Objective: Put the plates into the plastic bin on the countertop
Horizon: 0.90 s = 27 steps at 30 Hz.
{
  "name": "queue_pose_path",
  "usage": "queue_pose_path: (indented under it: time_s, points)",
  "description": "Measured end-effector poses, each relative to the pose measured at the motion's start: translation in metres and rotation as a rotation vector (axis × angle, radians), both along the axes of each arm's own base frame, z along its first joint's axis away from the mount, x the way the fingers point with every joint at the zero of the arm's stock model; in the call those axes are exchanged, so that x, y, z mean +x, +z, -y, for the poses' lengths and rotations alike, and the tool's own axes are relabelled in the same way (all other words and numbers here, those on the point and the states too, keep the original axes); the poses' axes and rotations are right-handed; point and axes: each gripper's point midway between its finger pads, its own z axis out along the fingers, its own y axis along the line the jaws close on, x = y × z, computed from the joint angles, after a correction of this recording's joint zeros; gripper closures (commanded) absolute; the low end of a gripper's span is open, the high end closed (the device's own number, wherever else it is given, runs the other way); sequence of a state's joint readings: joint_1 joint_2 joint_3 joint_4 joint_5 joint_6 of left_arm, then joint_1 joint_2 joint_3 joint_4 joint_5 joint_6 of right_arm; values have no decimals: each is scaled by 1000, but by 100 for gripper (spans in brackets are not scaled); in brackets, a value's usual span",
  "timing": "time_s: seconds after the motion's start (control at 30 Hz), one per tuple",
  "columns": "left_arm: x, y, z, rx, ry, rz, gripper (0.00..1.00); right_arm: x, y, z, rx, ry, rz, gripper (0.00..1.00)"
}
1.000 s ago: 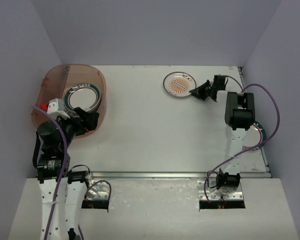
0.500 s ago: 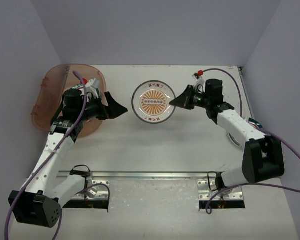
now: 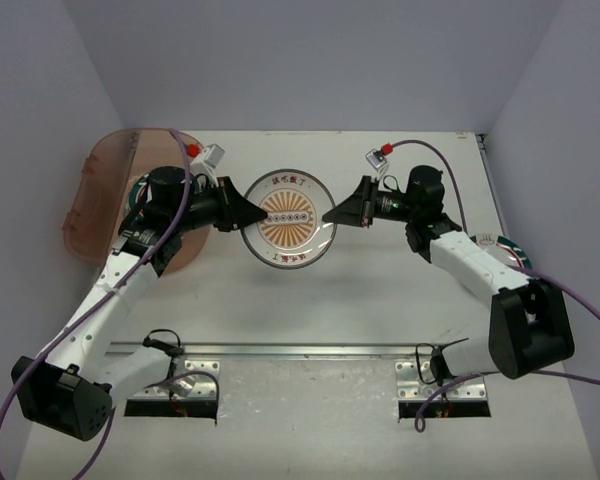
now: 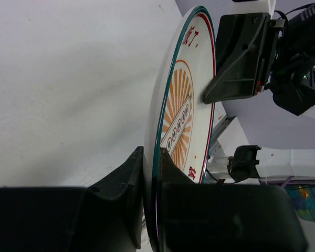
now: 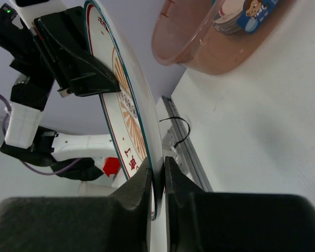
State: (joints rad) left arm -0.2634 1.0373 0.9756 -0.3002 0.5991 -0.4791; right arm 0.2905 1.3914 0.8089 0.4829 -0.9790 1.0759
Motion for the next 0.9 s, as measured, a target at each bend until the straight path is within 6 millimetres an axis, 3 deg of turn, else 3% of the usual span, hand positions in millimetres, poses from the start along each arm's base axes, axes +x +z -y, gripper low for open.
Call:
queue_pose_path:
  time_s: [0.03,0.07,0.13,0.2,0.33,0.43,0.5,0.6,0.7,0.8,0.87,0.9]
  points:
    - [2,3,-2,2,16,3,100,1,1,0,-4,-13,-5,9]
    - [5,5,-5,16,42,7,100,1,1,1,-13,-18,-12,2]
    - [15,6,-17,55,147,0,100,6,0,4,-43,-59,-13,1]
    - [31,9,-47,86,303,-22,100,13,-7,11,-107,-126,-17,1]
    - [67,21,-148,101,712,-48,100,24,-27,34,-253,-291,-13,1]
    - [75,23,-219,74,952,-91,100,22,-42,53,-354,-368,10,1]
    - [81,19,-260,40,1071,-127,100,8,-57,64,-413,-384,5,1]
    - [92,-13,-318,17,1244,-220,100,-9,-74,76,-469,-394,6,1]
    - [101,-54,-338,12,1303,-342,100,-20,-86,82,-504,-385,-2,1]
    - [112,-87,-341,0,1295,-437,96,-24,-91,85,-520,-377,-3,1]
    - [122,-107,-342,-9,1276,-487,77,-24,-91,85,-522,-375,5,1]
    - [127,-118,-343,-13,1267,-513,61,-24,-90,86,-522,-375,10,1]
